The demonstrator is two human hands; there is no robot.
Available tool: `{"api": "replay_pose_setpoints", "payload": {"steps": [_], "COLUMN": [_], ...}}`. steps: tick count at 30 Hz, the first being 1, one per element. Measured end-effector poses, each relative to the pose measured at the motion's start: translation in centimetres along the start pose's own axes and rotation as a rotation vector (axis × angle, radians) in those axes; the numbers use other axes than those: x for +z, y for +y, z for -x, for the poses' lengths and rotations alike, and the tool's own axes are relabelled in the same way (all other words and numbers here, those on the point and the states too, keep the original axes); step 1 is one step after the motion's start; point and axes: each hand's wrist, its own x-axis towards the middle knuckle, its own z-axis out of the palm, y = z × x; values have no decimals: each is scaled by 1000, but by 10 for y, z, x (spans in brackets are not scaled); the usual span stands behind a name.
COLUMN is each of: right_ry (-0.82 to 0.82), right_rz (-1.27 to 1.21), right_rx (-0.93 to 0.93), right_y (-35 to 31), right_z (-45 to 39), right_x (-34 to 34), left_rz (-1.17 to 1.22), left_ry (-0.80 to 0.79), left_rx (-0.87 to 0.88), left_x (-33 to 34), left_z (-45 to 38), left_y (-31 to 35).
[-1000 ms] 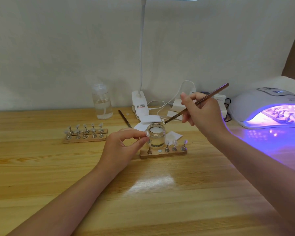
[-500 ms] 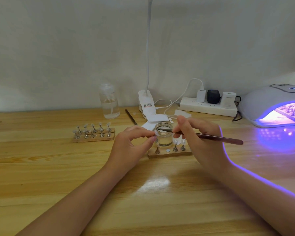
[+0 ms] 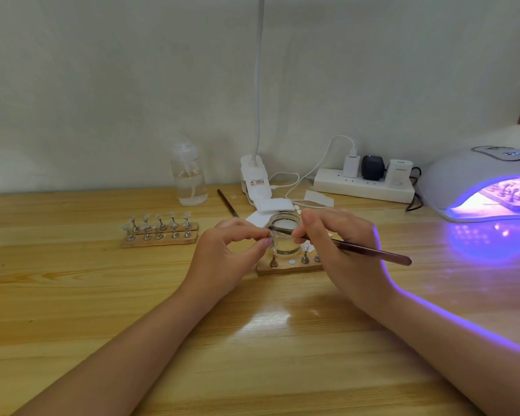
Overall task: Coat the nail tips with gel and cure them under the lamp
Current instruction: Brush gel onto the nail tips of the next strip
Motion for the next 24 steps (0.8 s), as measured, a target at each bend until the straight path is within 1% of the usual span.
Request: {"api": "replay_pose_setpoints", "payload": {"steps": [7, 14, 18, 24], "right_ry": [-18, -20, 50, -15], "right_rz": [-55, -132, -248, -132], "right_rx": [48, 175, 273, 195], "right_y": [-1, -4, -5, -6], "right_z": [1, 2, 0, -1], "right_x": [-1, -4, -4, -2], "left_rz": [0, -13, -16, -6], "left_ry": [9, 11, 4, -4], "left_rx": [-18, -13, -21, -34], "left_x": [0, 0, -1, -1], "left_z": [-1, 0, 0, 0], "left_y": [-1, 1, 1, 2]}}
